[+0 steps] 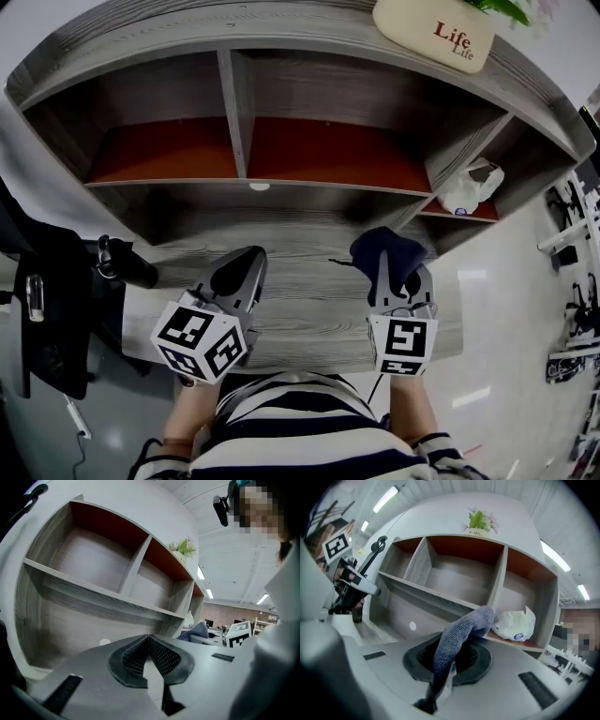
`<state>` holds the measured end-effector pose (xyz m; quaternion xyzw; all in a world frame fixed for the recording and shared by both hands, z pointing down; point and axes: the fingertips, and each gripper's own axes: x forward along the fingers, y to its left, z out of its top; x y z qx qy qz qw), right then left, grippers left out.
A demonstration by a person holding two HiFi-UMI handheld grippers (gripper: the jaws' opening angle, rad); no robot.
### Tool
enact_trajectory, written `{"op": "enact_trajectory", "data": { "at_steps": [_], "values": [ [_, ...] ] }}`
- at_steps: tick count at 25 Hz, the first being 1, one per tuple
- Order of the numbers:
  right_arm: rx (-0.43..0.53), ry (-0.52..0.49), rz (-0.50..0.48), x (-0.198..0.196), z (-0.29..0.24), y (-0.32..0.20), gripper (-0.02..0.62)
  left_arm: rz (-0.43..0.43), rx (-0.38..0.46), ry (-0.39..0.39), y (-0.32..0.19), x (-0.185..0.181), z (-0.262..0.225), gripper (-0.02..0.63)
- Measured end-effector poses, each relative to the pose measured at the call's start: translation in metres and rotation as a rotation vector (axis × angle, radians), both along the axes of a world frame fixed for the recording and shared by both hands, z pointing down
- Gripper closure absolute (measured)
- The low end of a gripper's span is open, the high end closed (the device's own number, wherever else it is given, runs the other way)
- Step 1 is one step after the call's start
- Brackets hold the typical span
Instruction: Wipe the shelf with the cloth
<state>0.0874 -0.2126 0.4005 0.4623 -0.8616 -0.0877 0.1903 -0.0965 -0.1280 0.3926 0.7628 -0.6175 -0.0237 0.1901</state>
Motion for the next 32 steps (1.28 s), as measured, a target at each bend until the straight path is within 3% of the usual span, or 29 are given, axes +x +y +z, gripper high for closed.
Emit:
{"op": "enact_trajectory", "data": {
  "at_steps": [6, 11, 15, 20, 24, 32],
  "values": [
    [-0.133, -0.148, -0.079, -0.01, 0.013, 0.015, 0.551, 0.005, -0.031, 0.057, 0.006, -0.004, 0.011, 0.59],
    [-0.19, -0.191, -0.113, -0.017, 0.02, 0.025, 0.551, 0.013, -0.037, 0.137, 0.009, -0.003, 0.017, 0.59],
    [-0.231, -0.224, -0.129, -0.021, 0.022, 0.03, 0.551, 0.009, -0.058, 0.138, 0.01, -0.003, 0.023, 0.591],
    [-0.253, -0.234, -0.137, -0.022, 0.025, 0.031, 0.551, -0.004, -0.106, 0.165, 0.009, -0.005, 0.034, 0.591],
    [-0.258, -0.222, -0.138, -0.022, 0.029, 0.03, 0.551, -0.003, -0.088, 0.217, 0.008, -0.007, 0.035, 0.591],
    [-0.265, -0.224, -0.148, -0.026, 0.029, 0.031, 0.551, 0.014, -0.092, 0.203, 0.008, -0.004, 0.037, 0.591]
  ]
}}
